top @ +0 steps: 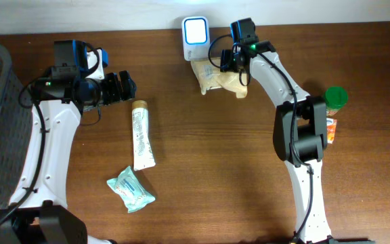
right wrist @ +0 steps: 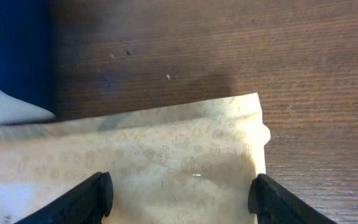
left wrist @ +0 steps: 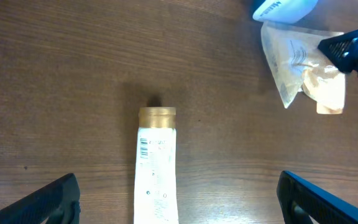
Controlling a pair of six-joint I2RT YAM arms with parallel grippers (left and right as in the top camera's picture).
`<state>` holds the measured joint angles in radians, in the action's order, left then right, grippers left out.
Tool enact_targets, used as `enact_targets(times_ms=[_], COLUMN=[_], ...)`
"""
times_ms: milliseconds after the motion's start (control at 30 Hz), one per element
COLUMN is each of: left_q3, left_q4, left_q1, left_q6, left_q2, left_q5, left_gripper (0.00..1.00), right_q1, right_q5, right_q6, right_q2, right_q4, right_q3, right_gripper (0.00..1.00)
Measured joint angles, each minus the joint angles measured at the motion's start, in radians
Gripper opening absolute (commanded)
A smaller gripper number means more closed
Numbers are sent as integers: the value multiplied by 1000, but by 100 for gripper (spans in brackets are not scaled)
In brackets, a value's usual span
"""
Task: Scan the item barcode
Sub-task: 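Lower the rice bag mid-table and release it from the right gripper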
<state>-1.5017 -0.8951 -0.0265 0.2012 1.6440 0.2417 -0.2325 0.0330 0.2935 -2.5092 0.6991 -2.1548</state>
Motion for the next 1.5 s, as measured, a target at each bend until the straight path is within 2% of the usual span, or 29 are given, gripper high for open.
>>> enact_targets(times_ms=[233,300,333,467,600,667,733,800,833,867,900,933,1033,1100,1133,1167,1200,1233,1300,1333,1400,1433,1467,1500], left_q3=[0,0,0,0,0,0,0,0,0,0,0,0,0,0,0,0,0,0,0,0,0,0,0,0], left_q4=[0,0,0,0,12,17,3,-5,-6,-6,-5,-5,7,16,17,17,17,17,19,18,18,19,20,21], left_q1=[0,0,0,0,0,0,0,13,28,55,90,112,205,224,223,222,222,223,222,222,223,223,223,223], left_q6=[0,0,0,0,0,0,0,0,0,0,-1,-5,0,0,0,0,-1,0,0,0,0,0,0,0], left_q2=[0,0,0,0,0,0,0,8,26,57,104,132,187,187,187,187,187,187,187,187,187,187,187,187], left_q5=[0,0,0,0,0,0,14,26,30,33,36,38,39,38,38,37,31,22,9,8,7,7,7,6], left_gripper=[99,99,99,99,99,99,100,98,89,79,70,64,55,57,69,88,99,99,99,99,99,99,99,99], right_q1=[1,2,3,35,158,145,131,134,134,132,130,123,77,70,72,75,76,77,81,79,25,-17,-115,-196], right_q5=[-96,-145,-186,-308,-476,-512,-569,-643,-668,-687,-709,-726,-746,-753,-754,-753,-739,-709,-570,-515,-244,-151,31,120], right_q6=[0,0,0,-78,-227,-257,-271,-269,-267,-262,-253,-245,-227,-222,-221,-223,-223,-222,-209,-193,-108,-83,-31,-3], right_q2=[12,12,12,28,189,203,188,197,200,203,207,211,213,213,214,224,248,296,533,597,776,810,806,777], right_q4=[472,542,610,703,787,717,575,490,449,416,380,314,238,240,246,261,273,288,341,357,452,482,537,557], right_q3=[-40,-40,-31,-4,9,163,365,405,414,426,441,462,502,502,502,501,501,502,502,502,500,498,492,491], right_gripper=[69,76,76,76,73,64,63,59,57,51,39,20,5,4,4,4,4,4,4,4,4,4,4,4])
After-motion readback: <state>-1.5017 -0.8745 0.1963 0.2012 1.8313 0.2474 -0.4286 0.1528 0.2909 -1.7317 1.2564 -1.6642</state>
